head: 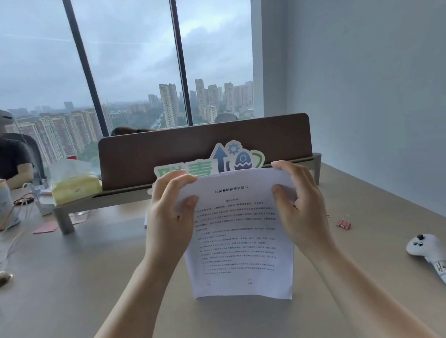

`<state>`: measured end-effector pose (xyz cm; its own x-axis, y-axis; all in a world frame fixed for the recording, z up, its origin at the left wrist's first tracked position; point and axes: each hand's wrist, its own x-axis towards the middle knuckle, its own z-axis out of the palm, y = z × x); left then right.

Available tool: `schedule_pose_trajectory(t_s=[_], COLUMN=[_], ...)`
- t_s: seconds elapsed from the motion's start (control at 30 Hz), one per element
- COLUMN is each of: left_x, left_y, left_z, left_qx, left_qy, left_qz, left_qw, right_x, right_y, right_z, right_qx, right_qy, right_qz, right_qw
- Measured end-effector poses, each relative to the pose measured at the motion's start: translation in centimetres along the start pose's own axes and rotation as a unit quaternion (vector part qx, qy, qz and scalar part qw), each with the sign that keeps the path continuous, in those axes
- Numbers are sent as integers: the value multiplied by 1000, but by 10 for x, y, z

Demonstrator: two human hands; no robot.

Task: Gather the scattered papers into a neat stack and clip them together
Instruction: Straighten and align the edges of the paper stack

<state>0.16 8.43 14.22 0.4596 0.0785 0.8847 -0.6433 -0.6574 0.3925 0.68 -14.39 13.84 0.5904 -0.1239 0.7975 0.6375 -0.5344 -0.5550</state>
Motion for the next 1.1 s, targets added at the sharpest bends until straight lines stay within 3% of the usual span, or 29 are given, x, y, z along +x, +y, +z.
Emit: schedule_pose_trajectory(t_s=[0.4, 0.47, 0.53, 0.6, 0.67, 0.83, 0.97, 1.1], left_x=[3, 0, -3, -9, -11, 3, 0, -15], left_y=[7, 6, 2, 1, 8, 29, 29, 15], left_z=[-3, -4, -4, 0, 6, 11, 10, 13], left_qx=[-67, -159, -272, -312, -320, -334, -344, -260], left_qy=[-9, -25, -62, -86, -65, 17, 15, 30], left_qz=[-99, -186, -289, -347, -370, -346, -342, -319], left_qw=[993, 969, 916, 880, 870, 877, 874, 911], right_x=[-5, -7, -10, -14, -17, -8, -15, -22], right_y=[-3, -3, -2, 2, 1, -14, -19, -11], right_z=[-5, -5, -4, -1, 4, 9, 10, 10], right_qx=[39, 84, 162, 218, 247, 227, 208, 135], right_qy=[4, 5, -11, -32, -38, 13, 19, 38], right_qz=[-15, 30, 94, 131, 156, 125, 94, 67], right_qw=[999, 996, 982, 967, 956, 966, 973, 988])
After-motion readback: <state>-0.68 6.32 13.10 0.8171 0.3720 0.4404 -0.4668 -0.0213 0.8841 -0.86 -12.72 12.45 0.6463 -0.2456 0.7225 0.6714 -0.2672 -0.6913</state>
